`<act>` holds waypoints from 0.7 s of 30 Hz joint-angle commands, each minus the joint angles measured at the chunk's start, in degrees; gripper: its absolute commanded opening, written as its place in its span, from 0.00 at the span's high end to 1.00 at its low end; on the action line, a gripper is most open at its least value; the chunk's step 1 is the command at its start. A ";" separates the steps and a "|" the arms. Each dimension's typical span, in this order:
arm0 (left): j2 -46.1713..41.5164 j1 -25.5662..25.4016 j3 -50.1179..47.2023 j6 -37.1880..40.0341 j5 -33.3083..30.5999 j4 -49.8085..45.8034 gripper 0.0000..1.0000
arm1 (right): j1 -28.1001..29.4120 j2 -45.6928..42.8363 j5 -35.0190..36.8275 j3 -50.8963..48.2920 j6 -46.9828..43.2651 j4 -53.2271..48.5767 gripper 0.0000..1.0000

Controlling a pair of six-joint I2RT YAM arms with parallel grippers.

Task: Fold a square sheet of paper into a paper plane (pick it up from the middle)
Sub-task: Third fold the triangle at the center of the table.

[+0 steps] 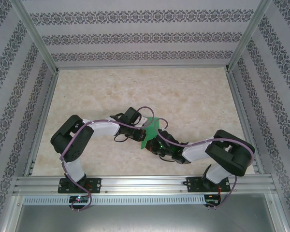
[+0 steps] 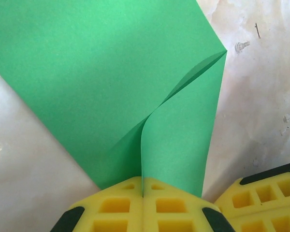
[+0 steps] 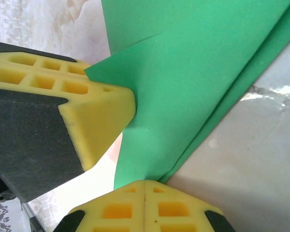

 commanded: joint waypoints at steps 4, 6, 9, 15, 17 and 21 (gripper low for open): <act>3.17 -0.76 -1.04 -0.79 -0.97 -3.40 0.99 | 0.71 -3.09 1.53 0.34 -0.29 0.30 0.95; 3.27 -0.77 -1.09 -0.89 -0.96 -3.34 0.99 | 0.71 -3.11 1.37 0.95 -0.81 -0.02 0.95; 3.50 -0.78 -0.87 -0.88 -0.92 -3.43 0.99 | 0.71 -1.76 0.88 2.07 -1.19 -0.10 0.95; 3.50 -0.80 -0.81 -0.80 -0.89 -3.58 0.99 | 0.71 2.32 -0.58 2.64 -0.18 5.09 0.95; 3.39 -0.81 -0.82 -0.78 -0.75 -3.66 0.99 | 0.71 2.87 -0.41 3.13 -0.22 3.58 0.95; 3.52 -0.77 -0.82 -0.68 -0.76 -3.70 0.99 | 0.12 4.12 0.49 3.14 -0.23 -0.89 0.95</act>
